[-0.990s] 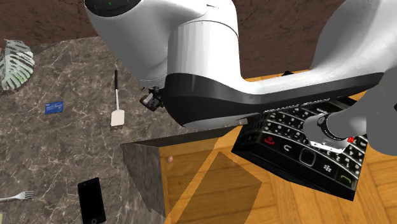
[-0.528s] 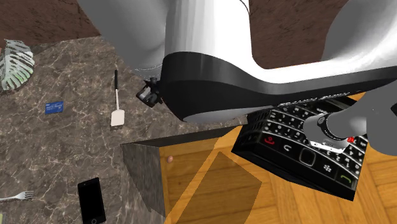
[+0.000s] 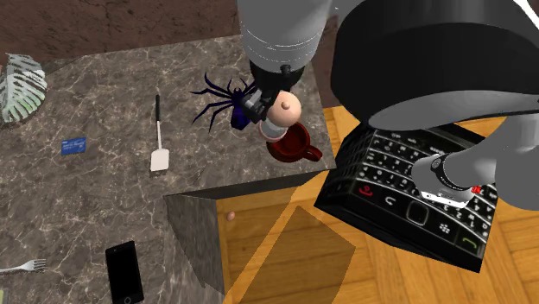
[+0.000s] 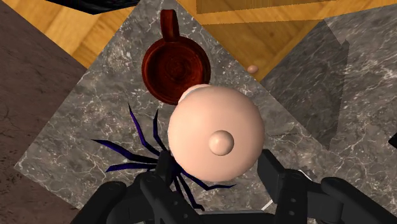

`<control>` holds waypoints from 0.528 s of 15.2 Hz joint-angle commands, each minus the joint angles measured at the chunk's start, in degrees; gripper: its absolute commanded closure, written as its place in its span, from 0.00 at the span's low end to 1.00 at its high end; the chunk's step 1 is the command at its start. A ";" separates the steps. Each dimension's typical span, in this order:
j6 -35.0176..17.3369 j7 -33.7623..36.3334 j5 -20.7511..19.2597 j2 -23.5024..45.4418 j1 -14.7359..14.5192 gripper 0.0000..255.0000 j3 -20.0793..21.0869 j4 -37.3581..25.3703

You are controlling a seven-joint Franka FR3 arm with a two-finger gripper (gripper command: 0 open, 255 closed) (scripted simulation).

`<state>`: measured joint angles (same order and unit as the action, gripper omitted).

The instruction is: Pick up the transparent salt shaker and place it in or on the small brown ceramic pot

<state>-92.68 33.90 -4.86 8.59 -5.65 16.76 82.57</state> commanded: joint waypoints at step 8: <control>-1.99 -4.95 3.29 -11.18 2.98 1.00 -2.11 12.51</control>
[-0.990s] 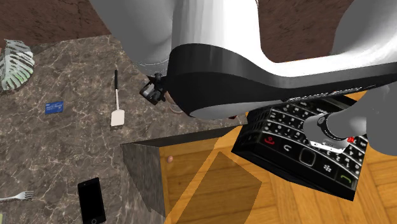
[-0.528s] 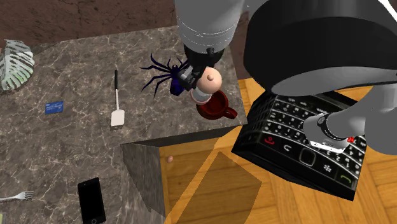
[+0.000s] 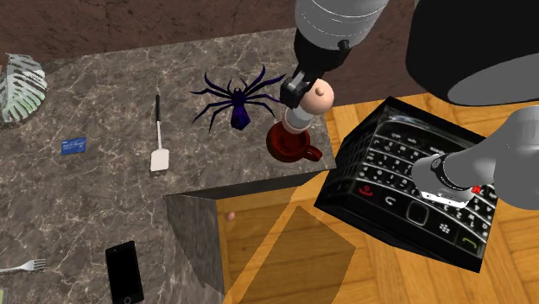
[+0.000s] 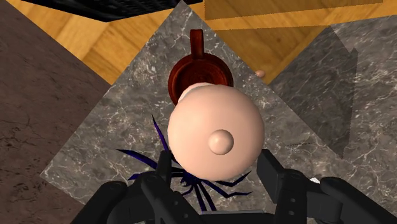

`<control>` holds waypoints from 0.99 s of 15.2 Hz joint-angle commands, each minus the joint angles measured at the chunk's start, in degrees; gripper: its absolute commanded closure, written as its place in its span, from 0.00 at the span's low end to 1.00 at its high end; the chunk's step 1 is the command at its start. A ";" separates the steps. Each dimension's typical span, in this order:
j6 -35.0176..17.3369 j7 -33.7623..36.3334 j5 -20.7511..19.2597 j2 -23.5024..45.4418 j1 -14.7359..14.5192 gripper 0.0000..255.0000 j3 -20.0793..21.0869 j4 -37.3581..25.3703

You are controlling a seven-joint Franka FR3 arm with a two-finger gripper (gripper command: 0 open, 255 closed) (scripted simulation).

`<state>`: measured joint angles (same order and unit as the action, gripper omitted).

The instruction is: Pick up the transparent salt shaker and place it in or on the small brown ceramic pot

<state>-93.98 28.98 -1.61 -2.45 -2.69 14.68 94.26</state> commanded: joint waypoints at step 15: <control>-12.44 0.16 0.24 -1.10 0.04 1.00 -0.07 13.49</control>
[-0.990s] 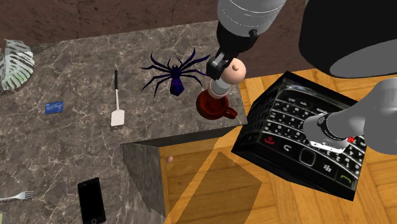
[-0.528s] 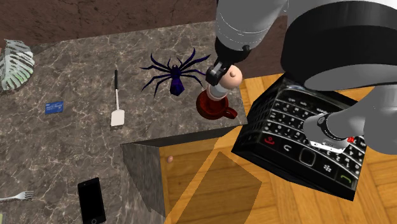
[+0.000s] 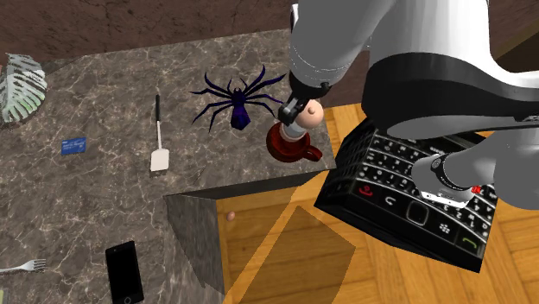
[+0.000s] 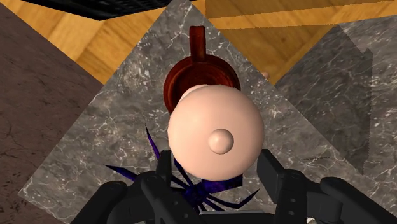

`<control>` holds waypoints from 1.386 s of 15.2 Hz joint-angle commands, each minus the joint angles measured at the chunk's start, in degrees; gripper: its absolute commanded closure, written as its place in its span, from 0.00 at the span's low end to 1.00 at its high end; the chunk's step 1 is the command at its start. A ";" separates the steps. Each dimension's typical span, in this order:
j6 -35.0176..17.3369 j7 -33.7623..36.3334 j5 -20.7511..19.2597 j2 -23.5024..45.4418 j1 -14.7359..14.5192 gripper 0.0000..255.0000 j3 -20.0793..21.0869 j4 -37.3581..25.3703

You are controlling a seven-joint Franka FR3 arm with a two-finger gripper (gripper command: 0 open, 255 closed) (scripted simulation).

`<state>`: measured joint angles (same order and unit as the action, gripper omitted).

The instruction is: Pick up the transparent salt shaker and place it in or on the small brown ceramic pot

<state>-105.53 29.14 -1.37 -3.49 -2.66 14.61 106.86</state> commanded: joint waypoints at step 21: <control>-6.52 0.31 -0.22 0.57 -0.03 0.00 0.05 5.93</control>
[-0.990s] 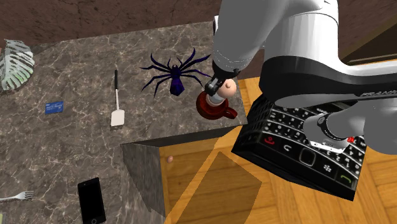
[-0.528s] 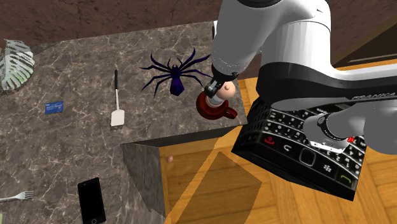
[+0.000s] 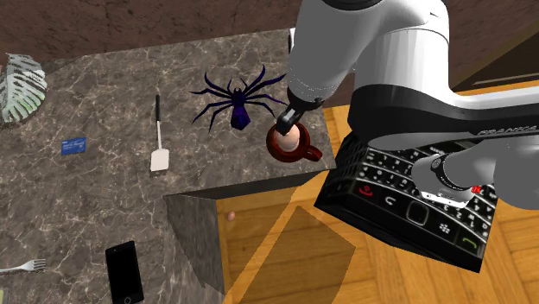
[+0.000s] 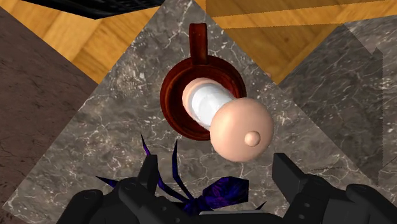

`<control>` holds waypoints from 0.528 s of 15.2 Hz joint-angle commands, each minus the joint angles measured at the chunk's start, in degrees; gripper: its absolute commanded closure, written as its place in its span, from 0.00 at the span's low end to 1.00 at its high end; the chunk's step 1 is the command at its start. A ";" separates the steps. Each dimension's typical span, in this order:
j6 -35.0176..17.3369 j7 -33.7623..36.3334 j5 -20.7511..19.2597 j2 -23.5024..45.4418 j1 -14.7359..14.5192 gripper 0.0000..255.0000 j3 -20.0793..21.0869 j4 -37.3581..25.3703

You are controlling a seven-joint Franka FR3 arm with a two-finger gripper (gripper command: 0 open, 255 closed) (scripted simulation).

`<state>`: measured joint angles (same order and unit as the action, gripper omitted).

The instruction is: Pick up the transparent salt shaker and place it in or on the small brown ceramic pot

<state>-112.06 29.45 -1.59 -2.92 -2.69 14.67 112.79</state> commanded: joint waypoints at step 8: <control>7.15 -0.24 0.33 -1.01 -0.04 0.00 0.01 -6.17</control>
<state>-105.04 29.19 -1.26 -3.94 -2.71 14.66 106.73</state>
